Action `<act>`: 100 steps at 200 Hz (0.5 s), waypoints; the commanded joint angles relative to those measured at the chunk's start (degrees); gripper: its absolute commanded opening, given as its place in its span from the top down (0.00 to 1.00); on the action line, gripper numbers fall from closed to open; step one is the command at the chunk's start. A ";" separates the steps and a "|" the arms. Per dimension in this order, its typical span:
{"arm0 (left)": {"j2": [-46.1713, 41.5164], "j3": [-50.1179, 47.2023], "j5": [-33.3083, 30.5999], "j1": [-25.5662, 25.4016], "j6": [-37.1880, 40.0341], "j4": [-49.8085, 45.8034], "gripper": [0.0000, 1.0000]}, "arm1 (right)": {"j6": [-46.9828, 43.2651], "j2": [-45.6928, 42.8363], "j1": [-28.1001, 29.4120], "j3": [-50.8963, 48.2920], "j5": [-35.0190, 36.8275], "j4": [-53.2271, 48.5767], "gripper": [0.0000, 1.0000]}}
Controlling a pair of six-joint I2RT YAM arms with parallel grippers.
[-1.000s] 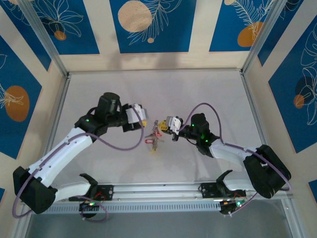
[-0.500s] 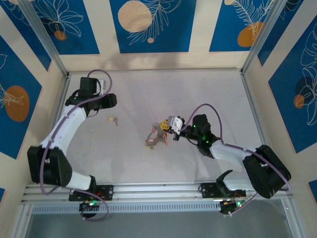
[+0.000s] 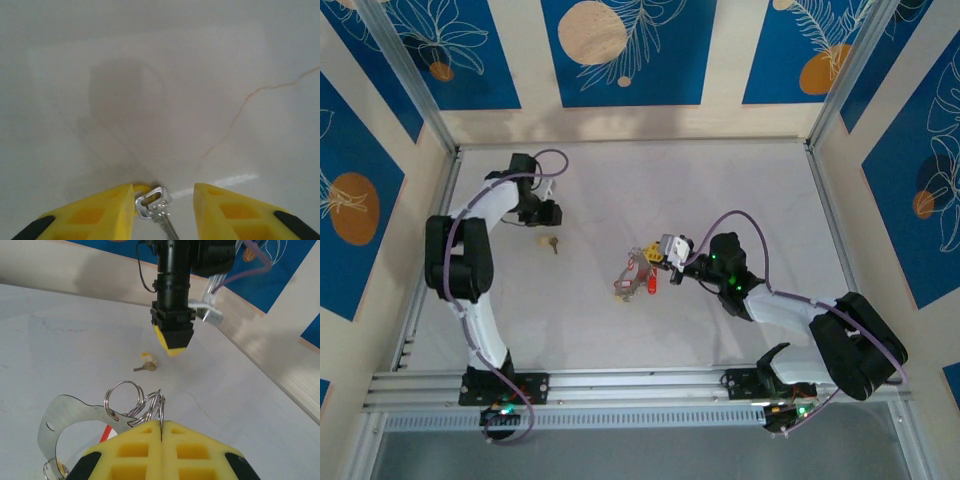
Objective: Put the keys on the keyring
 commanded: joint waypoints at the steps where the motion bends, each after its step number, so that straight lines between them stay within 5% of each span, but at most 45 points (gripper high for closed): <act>1: 1.65 -0.01 0.86 -0.37 6.64 -4.52 0.63 | 0.64 -1.18 0.30 -0.92 0.90 2.59 1.00; 61: 1.74 -2.66 -2.47 -1.80 8.26 -3.90 0.62 | 0.73 -2.68 0.13 -1.18 1.27 0.97 1.00; 100: 3.10 -2.20 -4.35 -2.38 9.87 -4.28 0.75 | 0.73 -3.07 0.14 -1.18 1.51 0.50 1.00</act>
